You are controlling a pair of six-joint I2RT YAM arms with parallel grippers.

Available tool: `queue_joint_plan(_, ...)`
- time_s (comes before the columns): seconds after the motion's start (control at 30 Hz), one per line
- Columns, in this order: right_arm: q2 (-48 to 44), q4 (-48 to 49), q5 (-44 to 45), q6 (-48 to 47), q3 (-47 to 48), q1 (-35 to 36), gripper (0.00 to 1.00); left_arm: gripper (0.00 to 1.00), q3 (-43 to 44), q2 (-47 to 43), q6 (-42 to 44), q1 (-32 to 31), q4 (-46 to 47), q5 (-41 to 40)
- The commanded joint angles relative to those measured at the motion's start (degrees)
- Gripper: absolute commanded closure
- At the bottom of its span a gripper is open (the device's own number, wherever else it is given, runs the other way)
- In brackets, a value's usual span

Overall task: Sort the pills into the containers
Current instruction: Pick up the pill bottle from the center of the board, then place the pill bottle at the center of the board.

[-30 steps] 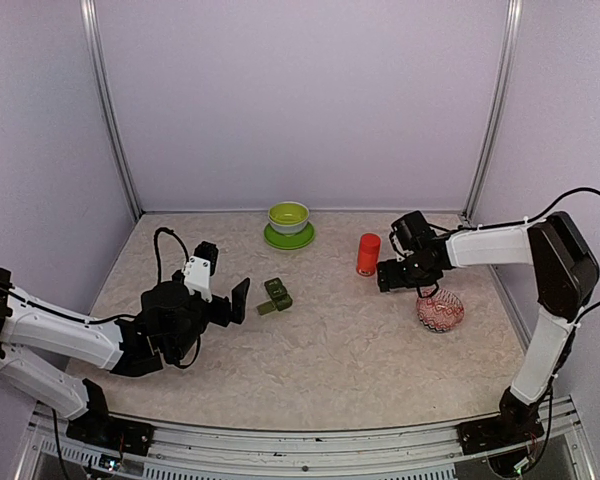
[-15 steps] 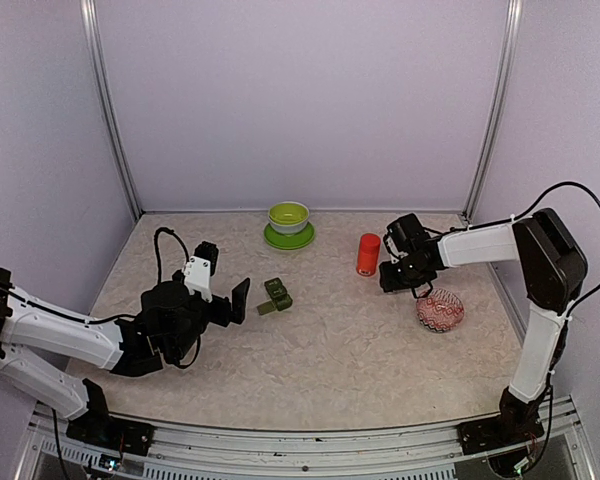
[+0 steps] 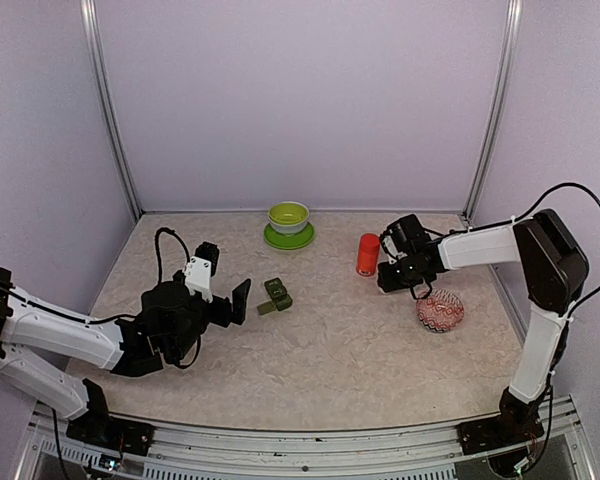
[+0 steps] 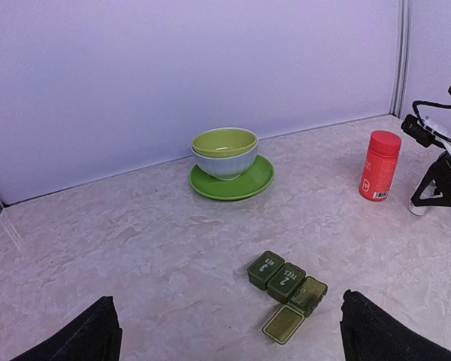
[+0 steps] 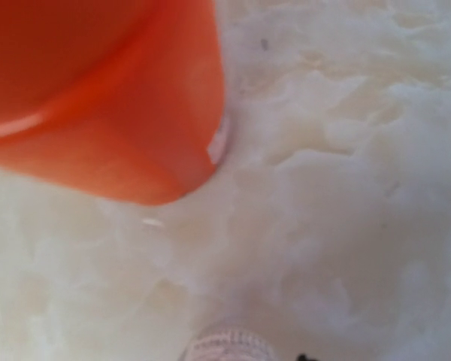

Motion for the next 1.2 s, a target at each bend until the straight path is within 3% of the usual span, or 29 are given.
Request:
queue_joint_plan(0.0, -2.79, 2.14, -1.45, -4.16, -0.81, 4.22, 0.72, 0.01, -0.06, 0.57, 0.06, 0.34, 0.91, 0.57)
queue_joint_plan(0.53, -0.46, 1.6, -5.41, -12.77, 2.76, 19.91, 0.72, 0.01, -1.57, -1.5, -0.21, 0.35, 1.96, 1.58)
queue_joint_plan(1.17, 5.74, -1.74, -4.79, -16.2, 7.32, 27.13, 0.7, 0.01, -1.62, -0.74, -0.73, 0.34, 1.98, 1.04)
